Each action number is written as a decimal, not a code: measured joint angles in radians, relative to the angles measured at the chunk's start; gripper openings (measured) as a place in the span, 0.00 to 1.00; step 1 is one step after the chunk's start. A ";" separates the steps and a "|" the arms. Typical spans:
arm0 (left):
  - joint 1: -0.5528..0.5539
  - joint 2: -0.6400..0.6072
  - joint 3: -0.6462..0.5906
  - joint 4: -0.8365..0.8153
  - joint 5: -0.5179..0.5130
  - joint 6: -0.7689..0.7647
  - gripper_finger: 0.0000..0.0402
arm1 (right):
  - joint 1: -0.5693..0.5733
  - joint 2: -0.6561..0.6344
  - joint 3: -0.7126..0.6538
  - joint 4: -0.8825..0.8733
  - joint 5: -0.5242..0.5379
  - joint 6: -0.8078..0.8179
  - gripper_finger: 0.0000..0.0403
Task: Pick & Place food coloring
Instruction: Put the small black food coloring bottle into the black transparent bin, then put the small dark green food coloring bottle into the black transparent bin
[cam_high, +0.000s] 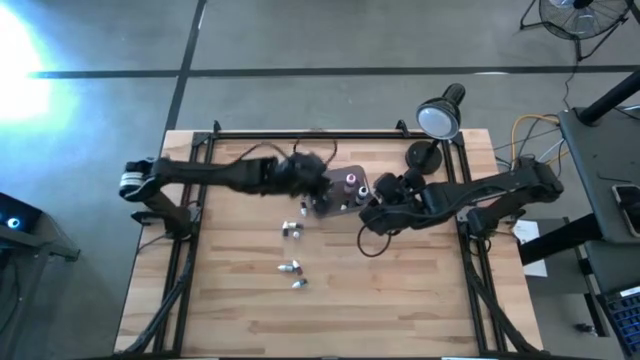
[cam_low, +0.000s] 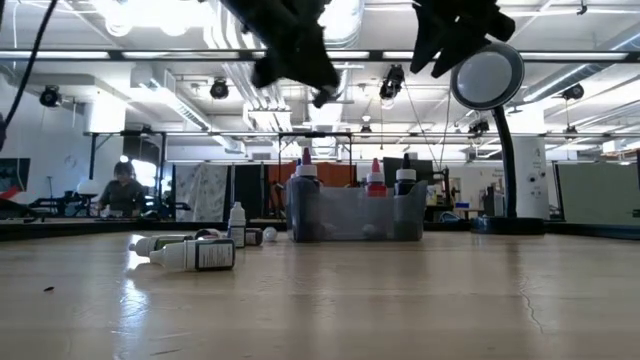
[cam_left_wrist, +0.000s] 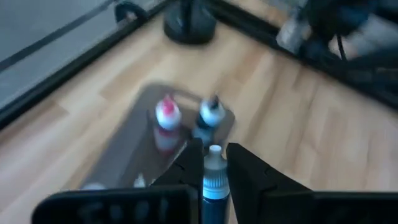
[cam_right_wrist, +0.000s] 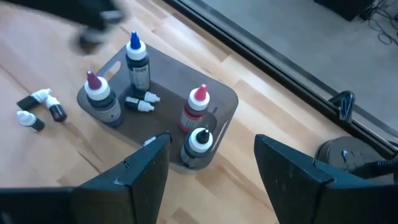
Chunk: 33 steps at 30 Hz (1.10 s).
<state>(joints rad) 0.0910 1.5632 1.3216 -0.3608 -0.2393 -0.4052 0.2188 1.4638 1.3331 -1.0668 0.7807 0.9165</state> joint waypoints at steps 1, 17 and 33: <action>0.026 0.013 0.000 0.034 0.009 0.004 0.07 | 0.000 -0.005 0.000 0.000 0.000 -0.005 0.57; 0.013 -0.047 0.000 -0.286 0.072 0.063 0.33 | -0.003 -0.024 -0.012 -0.043 -0.047 -0.019 0.57; -0.028 -0.105 -0.406 -0.363 0.189 -0.442 0.33 | -0.014 0.085 -0.032 0.051 -0.238 0.032 0.57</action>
<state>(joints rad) 0.0626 1.4582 0.9153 -0.7235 -0.0503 -0.8475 0.2047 1.5489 1.3012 -1.0155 0.5423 0.9485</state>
